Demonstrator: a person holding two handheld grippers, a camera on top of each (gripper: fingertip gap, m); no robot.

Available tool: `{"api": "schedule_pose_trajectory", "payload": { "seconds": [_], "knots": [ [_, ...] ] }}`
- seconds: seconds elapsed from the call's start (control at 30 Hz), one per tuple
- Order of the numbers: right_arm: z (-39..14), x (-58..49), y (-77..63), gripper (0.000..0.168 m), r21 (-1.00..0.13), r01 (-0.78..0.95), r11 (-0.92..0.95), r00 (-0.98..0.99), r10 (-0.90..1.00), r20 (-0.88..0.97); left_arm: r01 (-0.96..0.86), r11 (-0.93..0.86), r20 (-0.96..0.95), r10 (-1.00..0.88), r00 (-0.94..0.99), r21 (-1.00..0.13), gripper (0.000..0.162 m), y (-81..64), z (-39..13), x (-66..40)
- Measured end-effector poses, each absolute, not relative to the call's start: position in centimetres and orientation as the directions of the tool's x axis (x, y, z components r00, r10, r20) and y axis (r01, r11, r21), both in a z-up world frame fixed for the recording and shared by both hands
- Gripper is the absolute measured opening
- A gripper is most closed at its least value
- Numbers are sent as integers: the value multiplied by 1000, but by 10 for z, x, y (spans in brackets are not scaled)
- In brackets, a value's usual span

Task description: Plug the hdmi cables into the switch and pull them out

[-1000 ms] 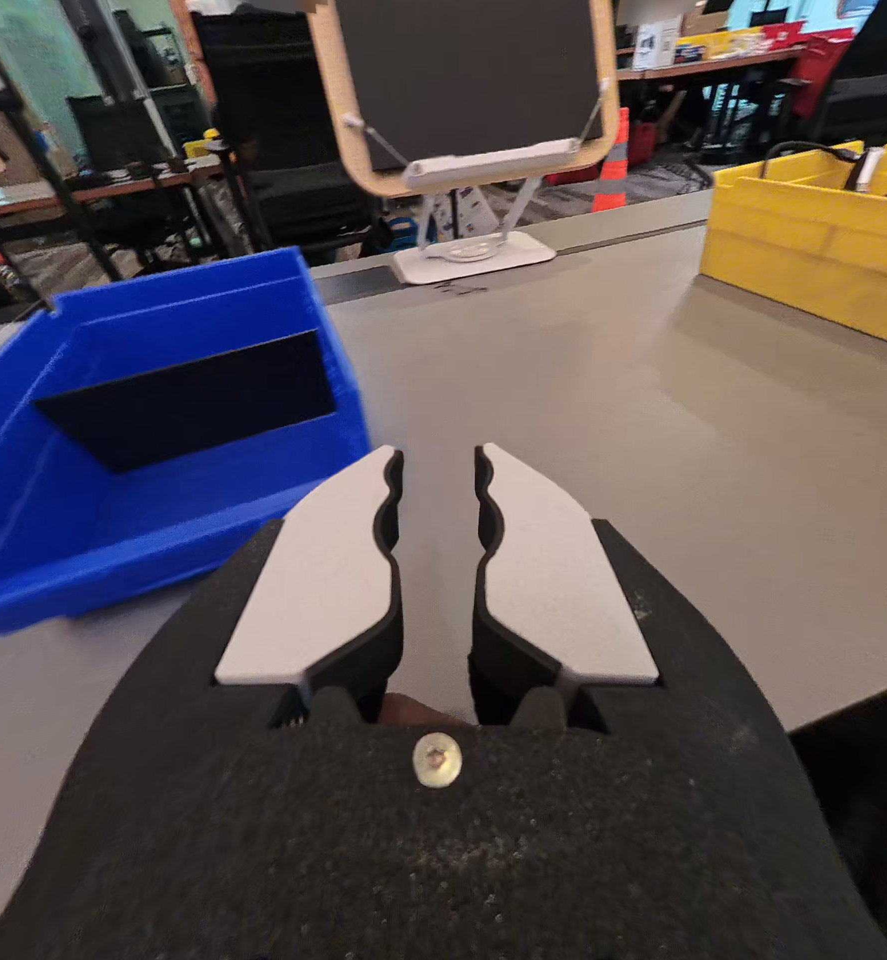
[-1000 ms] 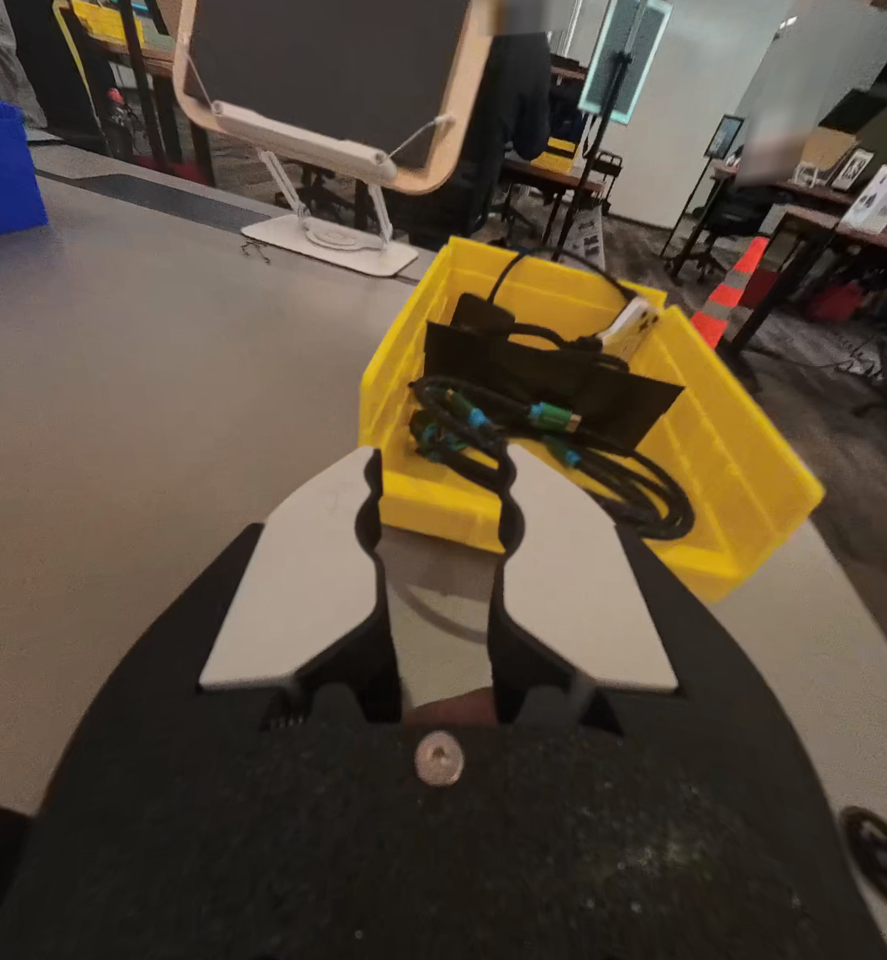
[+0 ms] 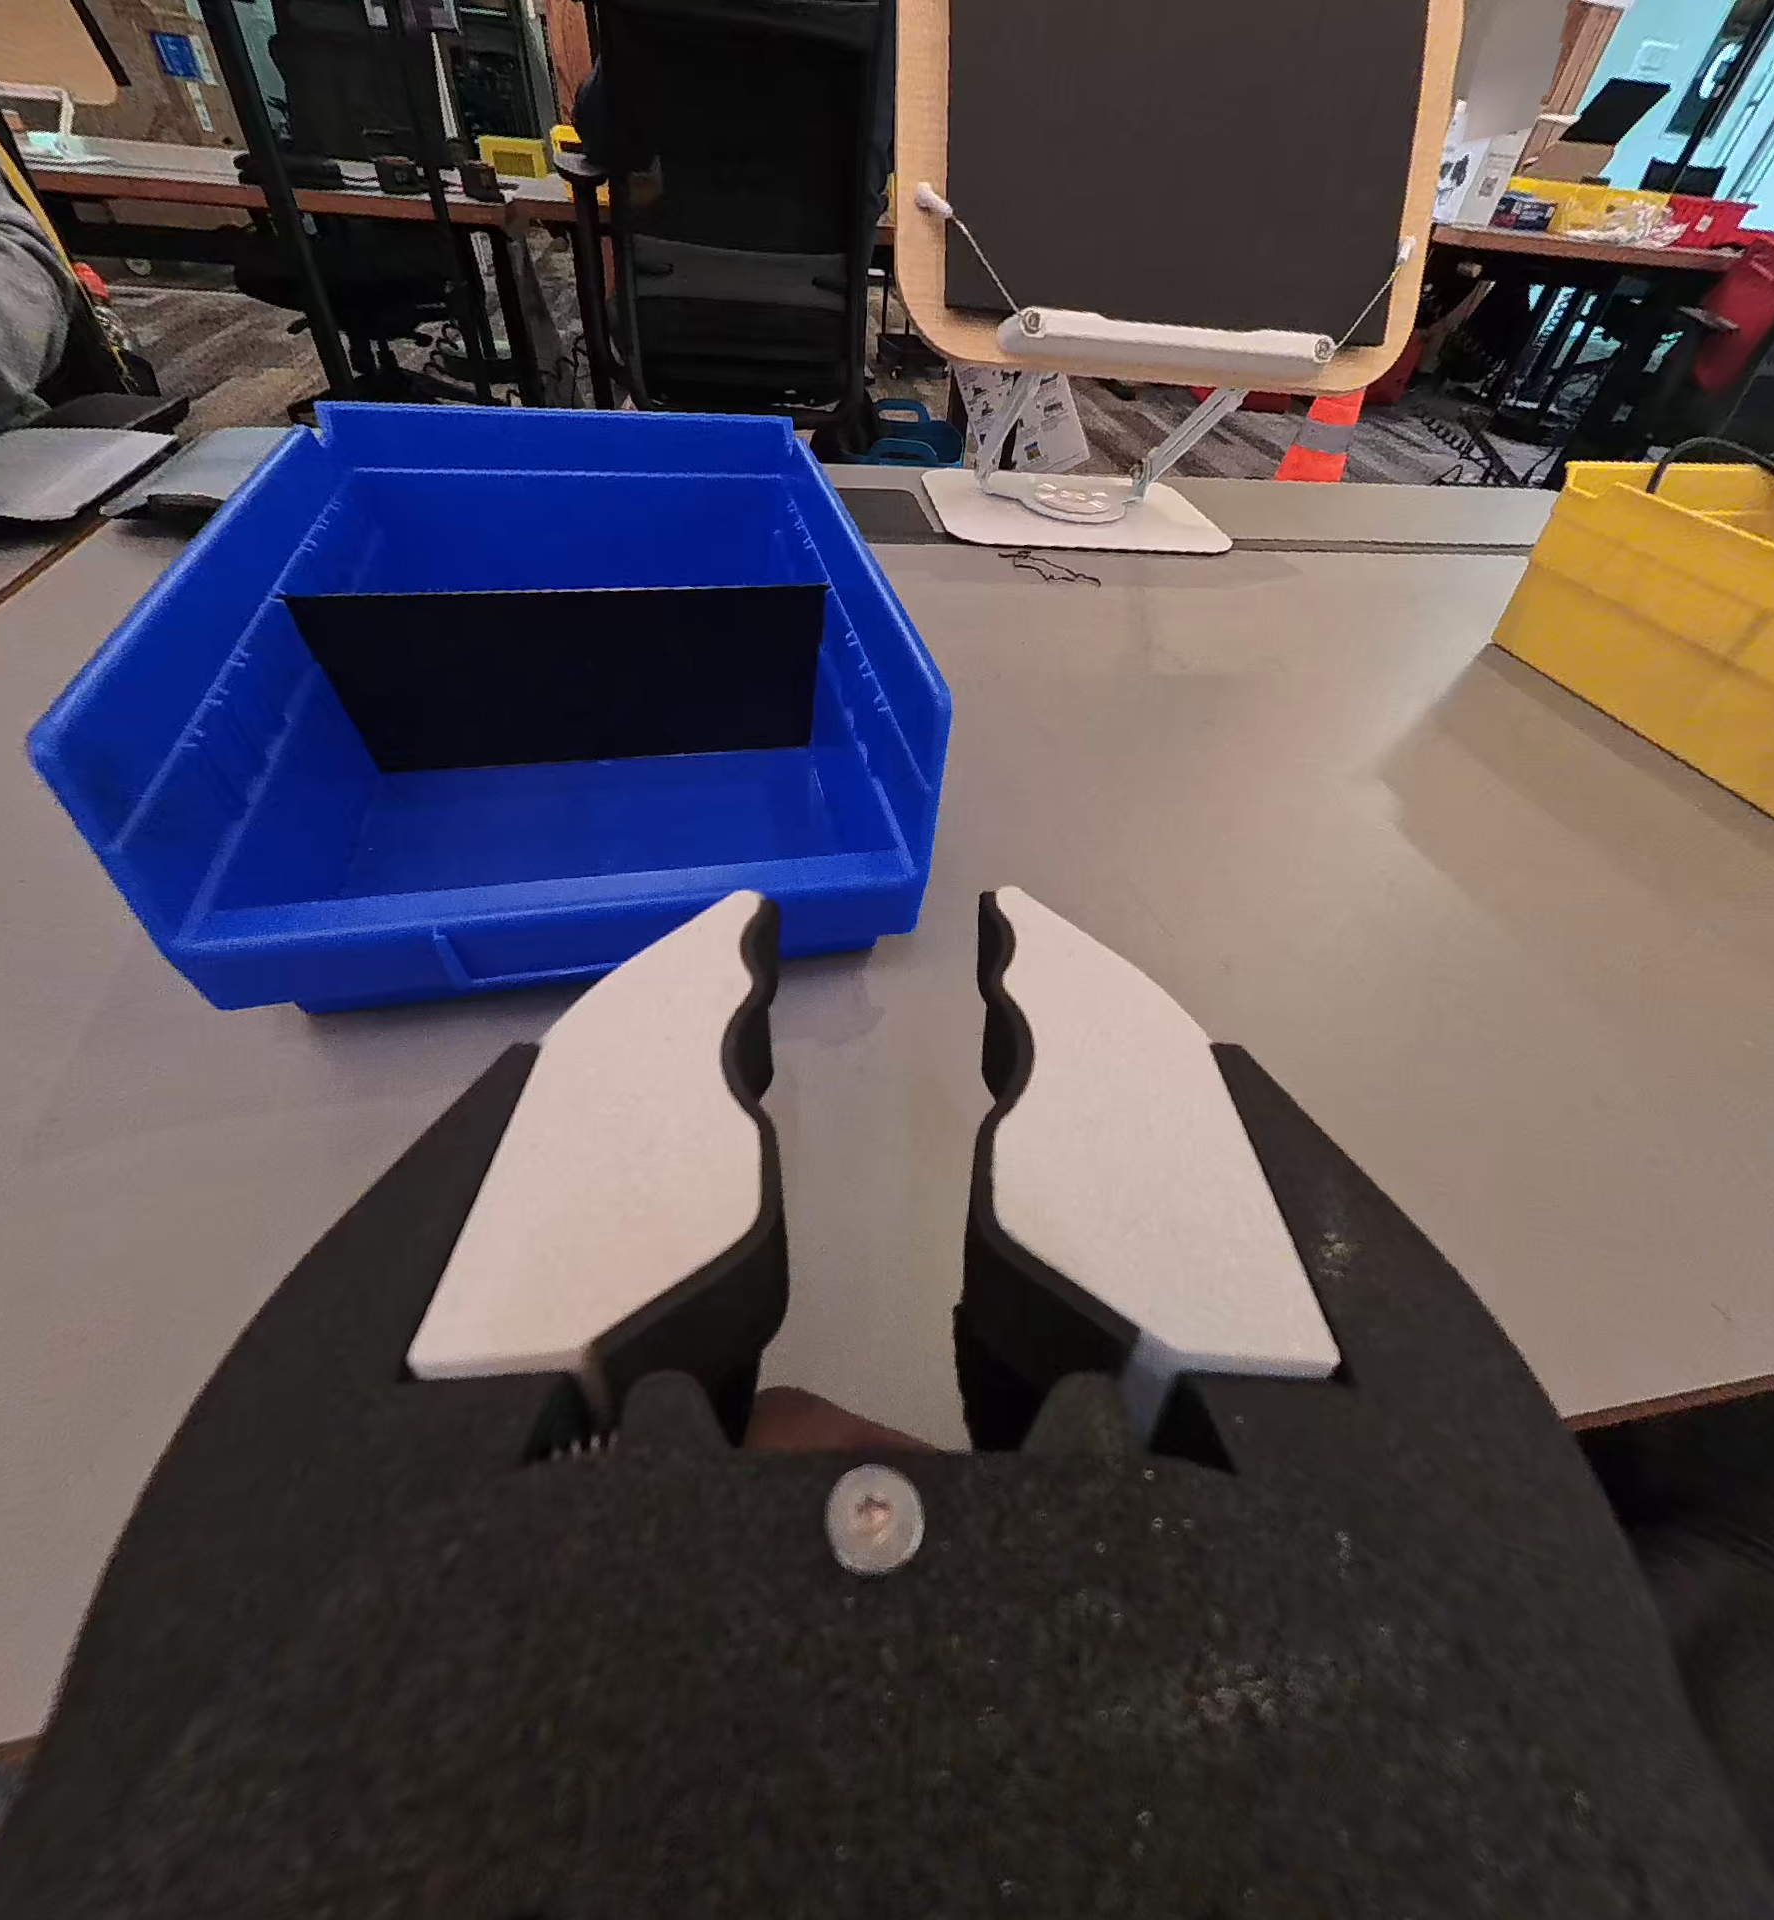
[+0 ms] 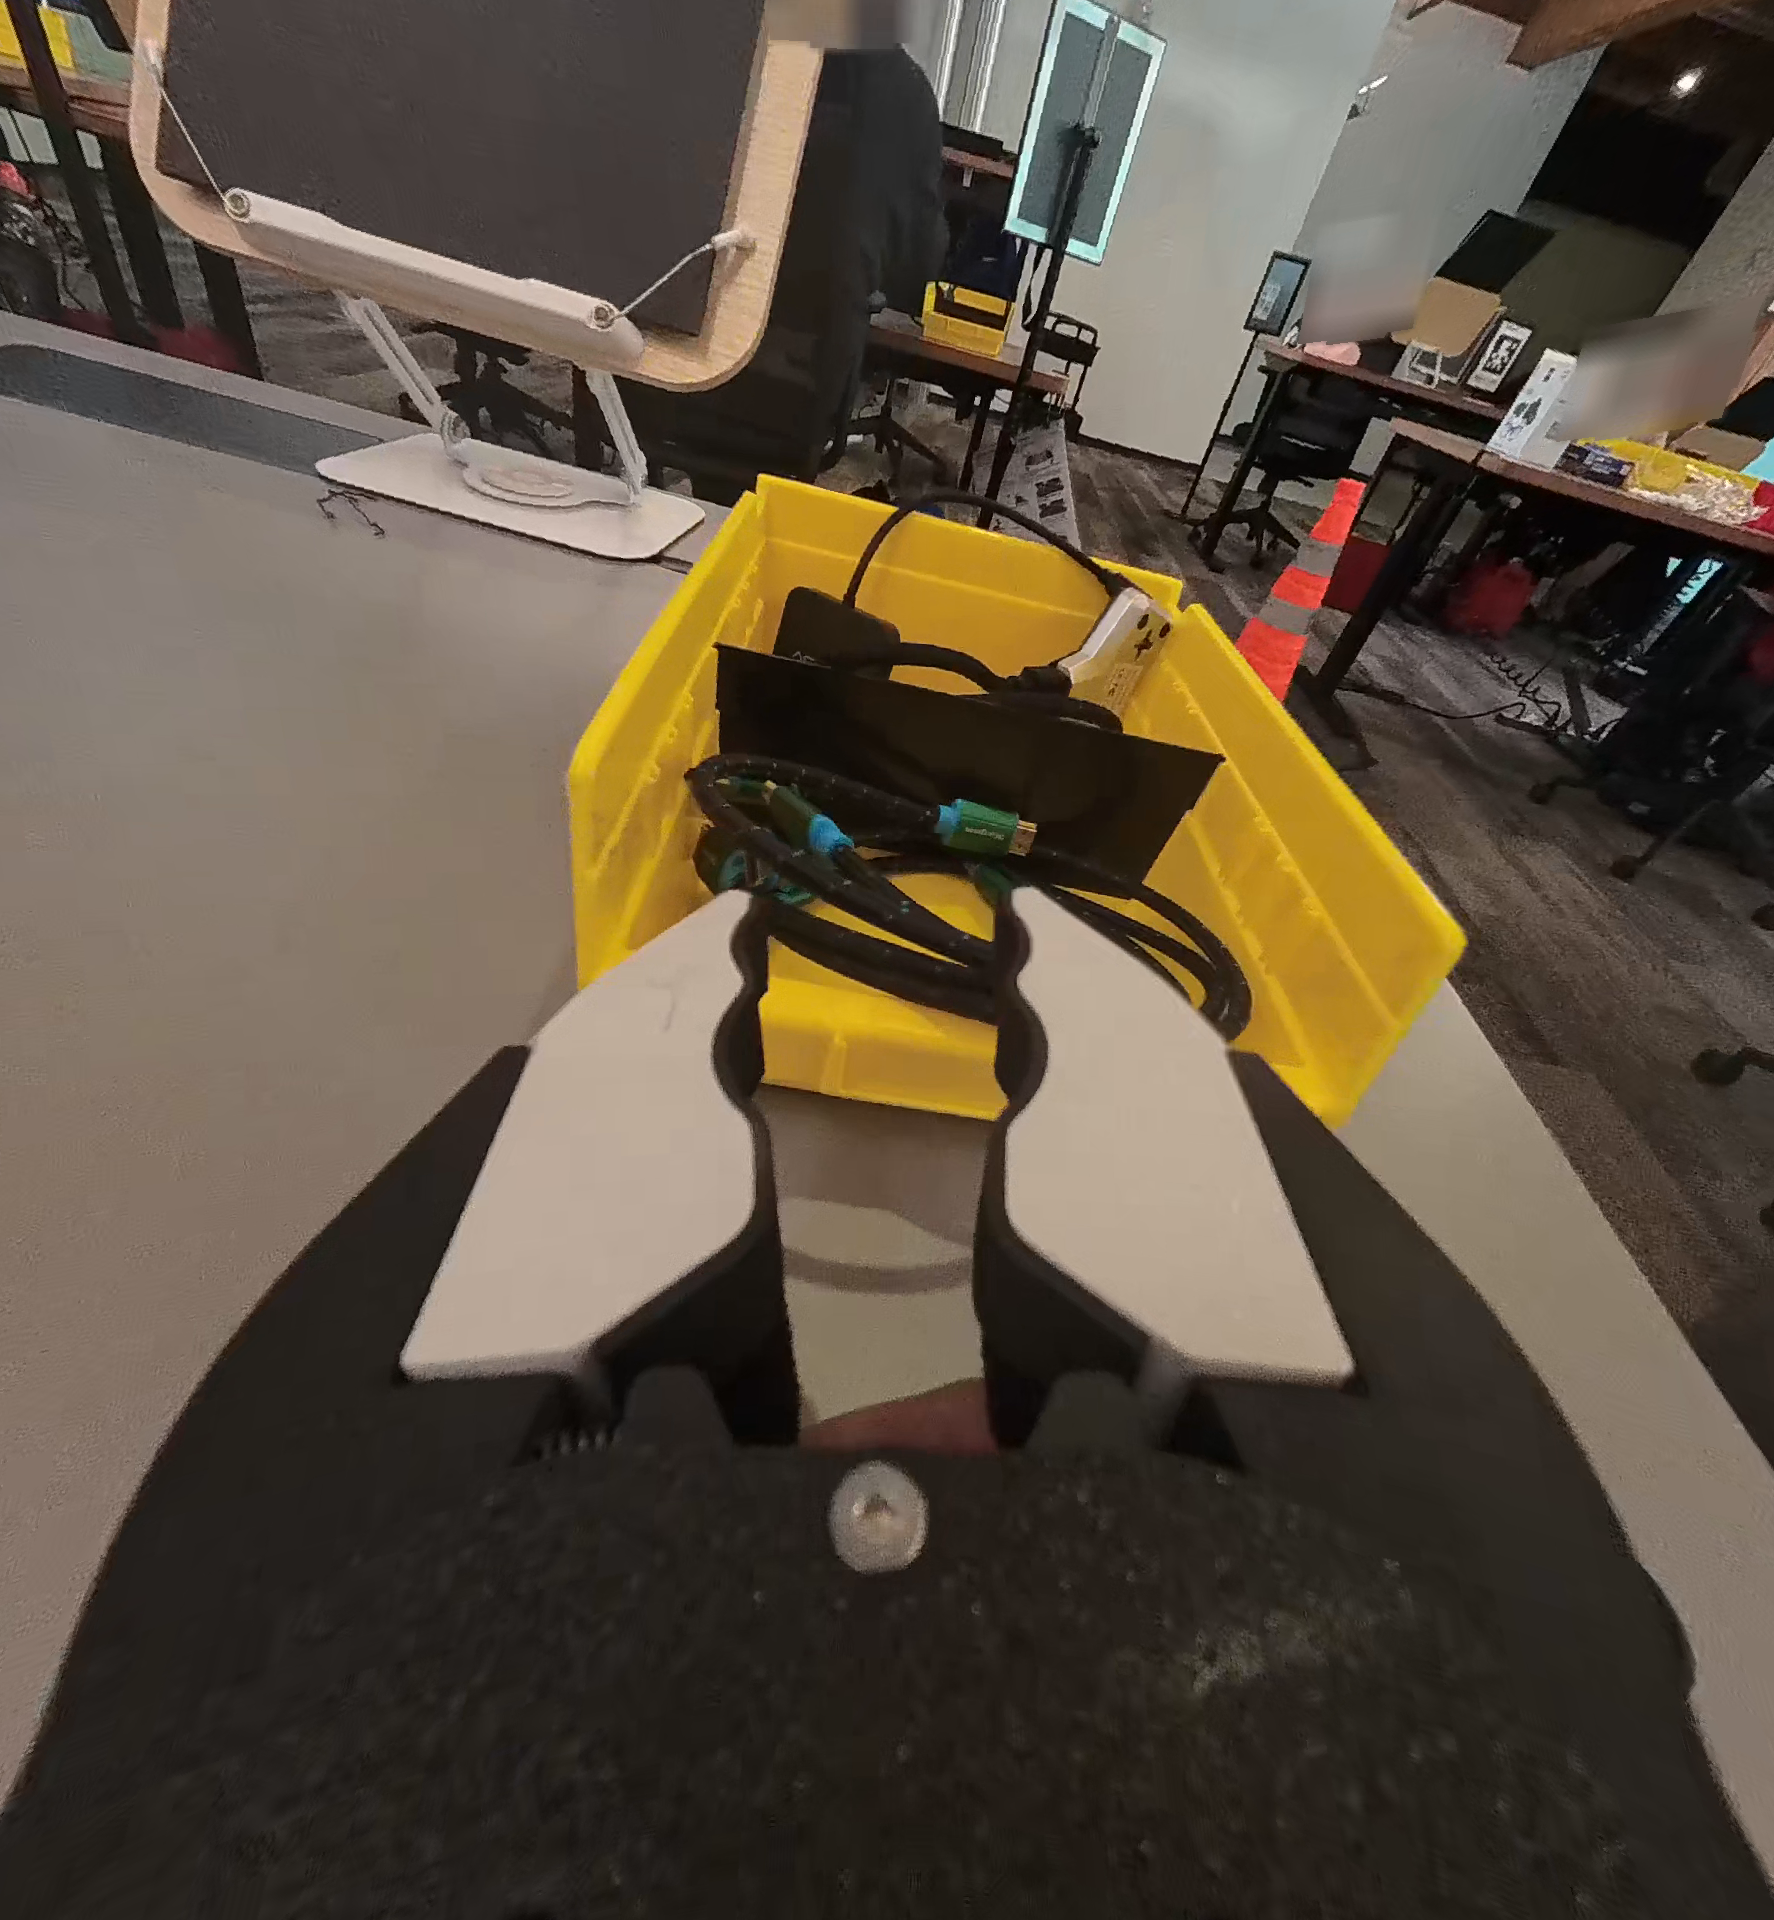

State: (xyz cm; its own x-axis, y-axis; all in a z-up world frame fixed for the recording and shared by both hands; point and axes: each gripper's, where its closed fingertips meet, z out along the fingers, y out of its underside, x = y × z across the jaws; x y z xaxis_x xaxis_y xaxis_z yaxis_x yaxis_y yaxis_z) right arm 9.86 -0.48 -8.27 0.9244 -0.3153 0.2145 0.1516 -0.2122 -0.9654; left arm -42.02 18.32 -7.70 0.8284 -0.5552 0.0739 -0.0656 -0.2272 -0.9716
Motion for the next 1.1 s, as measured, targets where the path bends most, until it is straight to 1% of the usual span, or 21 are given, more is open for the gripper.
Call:
{"api": "schedule_pose_trajectory", "payload": {
  "seconds": [0.1, 0.2, 0.27, 0.33, 0.4, 0.43, 0.5, 0.57, 0.6, 0.63, 0.67, 0.73, 0.8, 0.83, 0.87, 0.9, 0.93, 1.0, 1.03, 1.07, 1.1],
  "knots": [
    [-84, 92, 0, 41, -970, 135, -202, 938, -290, 191, -68, -228, 72, -552, 831, -971, 38, 181, -77, -421],
    [-93, 58, 19, 40, -982, 34, -186, 984, -166, 65, -80, -228, 63, -559, 826, -970, 38, 177, -79, -418],
    [-103, 43, 36, 44, -968, 55, -243, 990, -115, 85, -97, -230, 54, -573, 818, -968, 38, 172, -82, -411],
    [-107, 45, 51, 44, -957, 99, -273, 978, -149, 143, -123, -227, 37, -594, 804, -966, 38, 165, -86, -402],
    [-117, 36, 65, 44, -949, 45, -312, 990, -112, 84, -165, -217, 6, -621, 784, -962, 40, 157, -90, -390],
    [-116, 32, 70, 51, -953, 10, -302, 992, -115, 46, -184, -206, -13, -634, 774, -961, 44, 152, -90, -383],
    [-114, 19, 77, 51, -955, -11, -296, 997, -74, 11, -182, -219, 13, -673, 740, -959, 47, 139, -91, -358],
    [-113, -3, 83, 46, -956, -21, -291, 999, 22, -29, -178, -244, 57, -725, 686, -953, 50, 124, -90, -318],
    [-113, -16, 84, 42, -955, -6, -295, 995, 91, -35, -200, -237, 50, -754, 655, -951, 54, 116, -90, -293],
    [-110, -25, 82, 32, -953, 21, -304, 991, 132, -20, -239, -220, 25, -783, 622, -946, 57, 108, -91, -268],
    [-103, -30, 79, 32, -956, 42, -289, 990, 142, 0, -288, -195, -10, -813, 582, -937, 59, 99, -94, -241],
    [-76, -37, 66, 37, -978, 59, -199, 988, 153, 29, -368, -128, -90, -848, 522, -921, 59, 88, -98, -189],
    [-49, -30, 43, 36, -993, 44, -113, 993, 116, 31, -404, -79, -142, -861, 489, -911, 53, 86, -101, -139],
    [-35, -22, 29, 36, -998, 27, -63, 996, 83, 22, -419, -86, -136, -871, 473, -904, 54, 85, -105, -116],
    [-24, -6, 17, 35, -1000, 12, -23, 1000, 7, 12, -430, -105, -123, -875, 469, -897, 54, 87, -110, -94],
    [-21, 19, 5, 30, -1000, -6, -23, 994, -111, -4, -437, -122, -117, -869, 480, -891, 53, 91, -114, -76],
    [-27, 44, -6, 28, -998, -32, -55, 975, -223, -19, -438, -129, -120, -859, 498, -889, 51, 97, -116, -61],
    [-52, 79, -16, 31, -988, -79, -132, 942, -336, -30, -437, -135, -138, -832, 537, -889, 43, 113, -121, -41],
    [-71, 91, -16, 31, -974, -90, -209, 928, -371, -6, -442, -153, -132, -825, 550, -884, 37, 119, -126, -34],
    [-92, 101, -14, 38, -949, -88, -303, 917, -396, 41, -448, -179, -113, -826, 552, -876, 30, 123, -131, -29],
    [-98, 113, -14, 41, -946, -59, -318, 885, -455, 98, -440, -200, -78, -840, 537, -875, 27, 123, -134, -23]
  ]
}}
